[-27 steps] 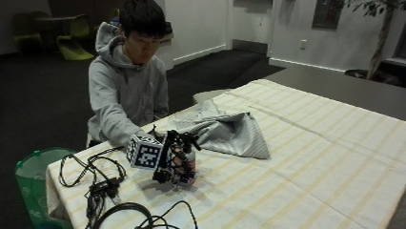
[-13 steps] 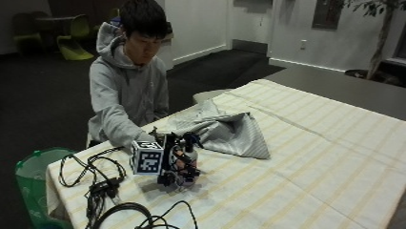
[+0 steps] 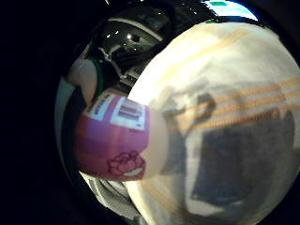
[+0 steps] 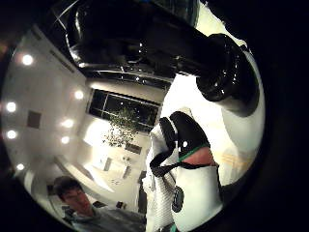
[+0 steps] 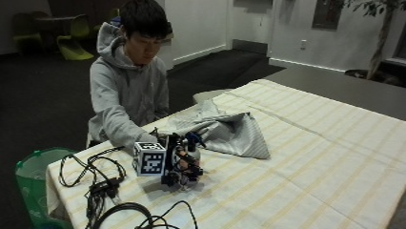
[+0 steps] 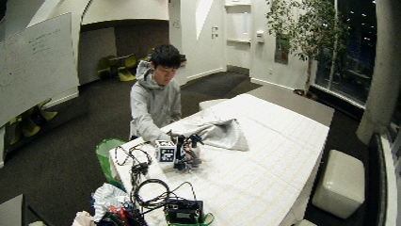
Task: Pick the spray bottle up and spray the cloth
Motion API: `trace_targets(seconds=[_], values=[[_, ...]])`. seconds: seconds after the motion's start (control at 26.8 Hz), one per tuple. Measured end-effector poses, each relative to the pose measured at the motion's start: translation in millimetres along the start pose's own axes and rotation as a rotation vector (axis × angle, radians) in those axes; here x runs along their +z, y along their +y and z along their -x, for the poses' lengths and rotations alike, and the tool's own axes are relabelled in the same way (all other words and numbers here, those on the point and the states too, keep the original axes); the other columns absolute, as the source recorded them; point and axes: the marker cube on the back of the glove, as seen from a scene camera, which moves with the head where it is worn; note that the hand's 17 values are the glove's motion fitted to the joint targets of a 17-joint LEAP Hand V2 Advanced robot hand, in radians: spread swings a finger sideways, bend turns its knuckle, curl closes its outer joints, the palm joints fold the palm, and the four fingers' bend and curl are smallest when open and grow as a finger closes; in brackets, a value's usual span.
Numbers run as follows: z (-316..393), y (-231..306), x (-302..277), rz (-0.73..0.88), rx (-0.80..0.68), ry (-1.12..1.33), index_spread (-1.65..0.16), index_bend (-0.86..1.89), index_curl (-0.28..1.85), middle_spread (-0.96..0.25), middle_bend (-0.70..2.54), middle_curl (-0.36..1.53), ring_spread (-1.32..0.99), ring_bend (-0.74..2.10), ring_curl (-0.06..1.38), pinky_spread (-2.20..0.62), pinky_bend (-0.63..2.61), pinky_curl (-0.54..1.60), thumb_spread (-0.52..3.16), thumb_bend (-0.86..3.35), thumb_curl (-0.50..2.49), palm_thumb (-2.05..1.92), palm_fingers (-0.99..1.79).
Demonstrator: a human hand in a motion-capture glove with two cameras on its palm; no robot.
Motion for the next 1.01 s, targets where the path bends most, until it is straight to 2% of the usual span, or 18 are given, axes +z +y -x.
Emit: trace_targets(seconds=[0.41, 0.64, 0.78, 1.01], values=[[4.5, -5.4, 9.4, -0.019, 0.013, -0.045, -0.28, 0.15, 0.15, -0.02, 0.22, 0.38, -0.05, 0.70, 0.34, 0.15, 0.68, 0.34, 1.03, -0.02, 0.35, 0.74, 0.57], [8.0, -9.4, 14.0, -0.053, 0.062, -0.081, -0.24, 0.39, 0.26, -0.05, 0.32, 0.41, -0.08, 0.55, 0.30, 0.14, 0.42, 0.27, 1.00, 0.03, 0.38, 0.87, 0.91], [13.1, -13.7, 15.3, -0.043, 0.058, -0.045, -0.22, 0.35, 0.30, -0.05, 0.33, 0.42, -0.09, 0.56, 0.32, 0.11, 0.34, 0.27, 0.91, 0.04, 0.43, 0.95, 1.00], [25.2, -21.4, 18.6, 0.005, -0.038, 0.081, -0.18, 0.36, 0.36, -0.09, 0.38, 0.45, -0.14, 0.54, 0.35, -0.02, 0.33, 0.29, 0.64, 0.01, 0.51, 1.01, 1.25]])
